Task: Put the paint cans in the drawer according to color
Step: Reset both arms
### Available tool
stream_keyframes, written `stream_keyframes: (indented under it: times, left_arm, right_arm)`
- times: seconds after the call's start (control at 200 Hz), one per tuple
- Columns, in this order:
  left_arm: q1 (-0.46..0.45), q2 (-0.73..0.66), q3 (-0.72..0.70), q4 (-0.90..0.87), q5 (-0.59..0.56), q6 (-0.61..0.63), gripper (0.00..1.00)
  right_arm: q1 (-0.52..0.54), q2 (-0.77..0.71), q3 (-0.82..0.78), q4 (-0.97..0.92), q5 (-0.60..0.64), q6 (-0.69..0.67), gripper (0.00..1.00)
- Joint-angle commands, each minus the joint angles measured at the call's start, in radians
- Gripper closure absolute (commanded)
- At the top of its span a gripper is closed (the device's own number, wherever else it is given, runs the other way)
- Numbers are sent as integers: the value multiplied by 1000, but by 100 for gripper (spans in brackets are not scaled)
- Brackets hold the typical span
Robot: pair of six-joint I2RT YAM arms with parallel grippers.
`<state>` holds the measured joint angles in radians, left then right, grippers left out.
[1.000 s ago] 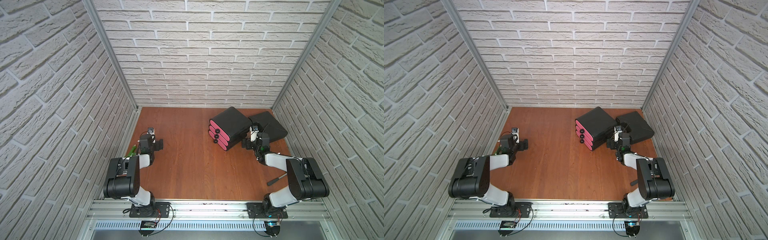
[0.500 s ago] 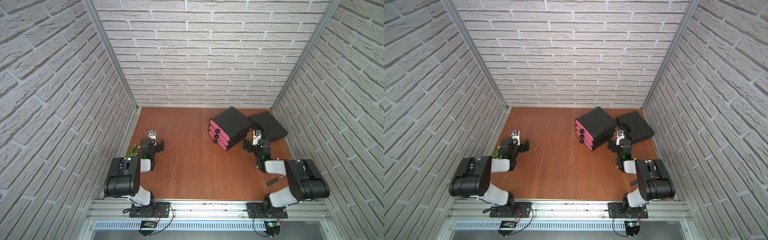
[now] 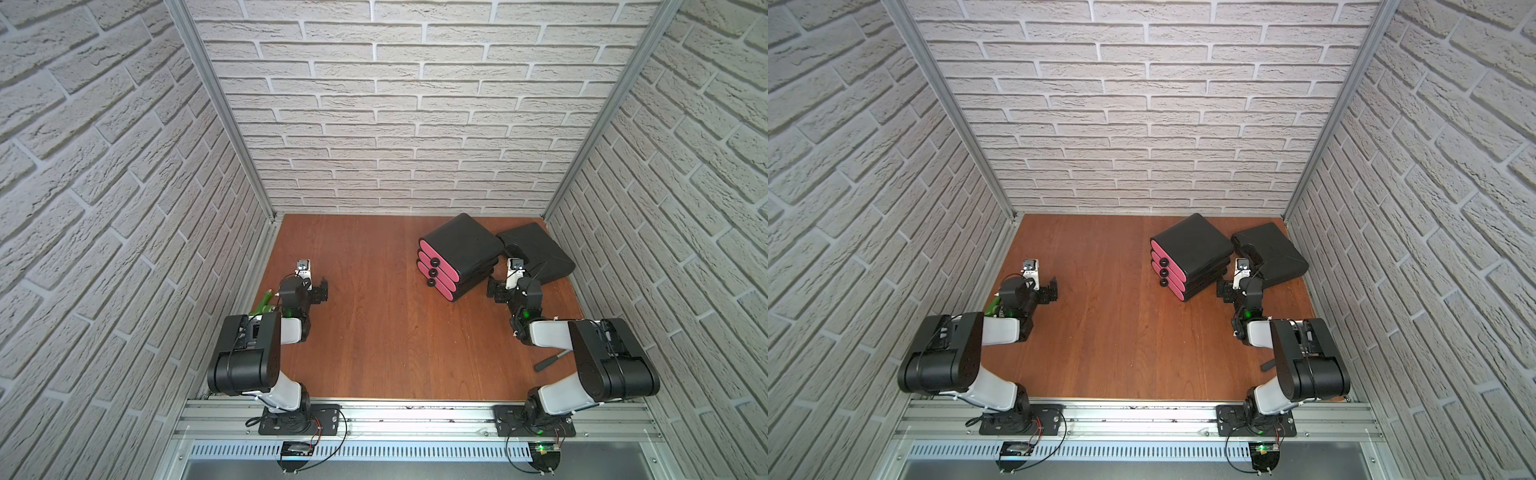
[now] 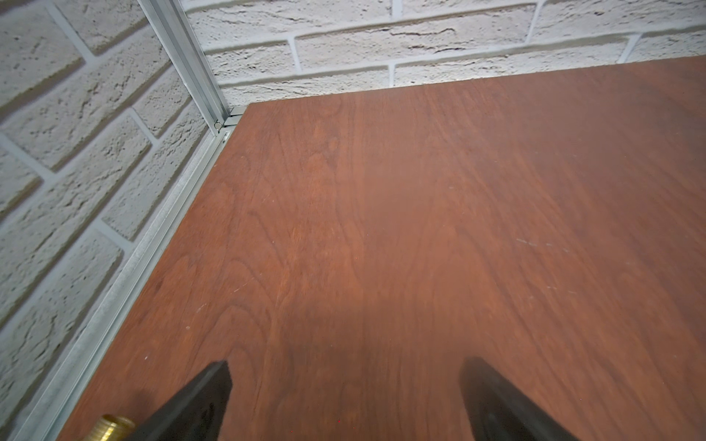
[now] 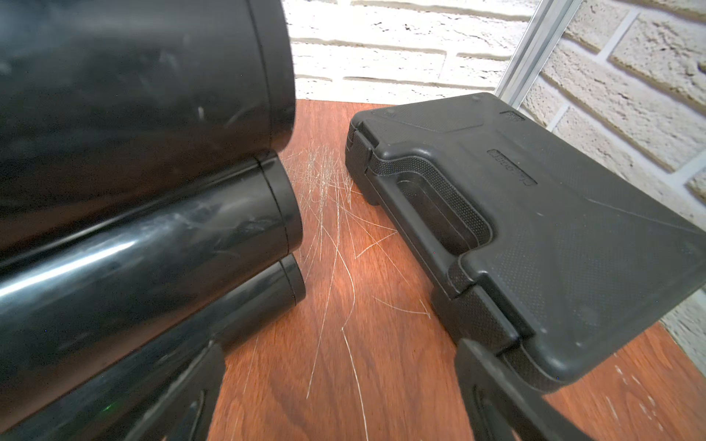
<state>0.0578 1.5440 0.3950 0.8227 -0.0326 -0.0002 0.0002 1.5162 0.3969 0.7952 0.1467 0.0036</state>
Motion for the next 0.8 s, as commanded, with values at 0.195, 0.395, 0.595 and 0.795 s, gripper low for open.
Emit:
stream_keyframes:
  times: [0.195,0.395,0.595,0.795]
  left_arm:
    - [9,5,-4,42,15,1,1]
    - [10,5,-2,41,19,0,1]
    - [10,4,-4,40,19,0,1]
    - [10,5,-3,39,20,0,1]
  right_arm:
    - [6,2,-3,44,14,5,1]
    - [6,2,-4,45,14,4,1]
    - [6,-2,-7,47,14,6,1]
    - [6,-2,-7,47,14,6,1]
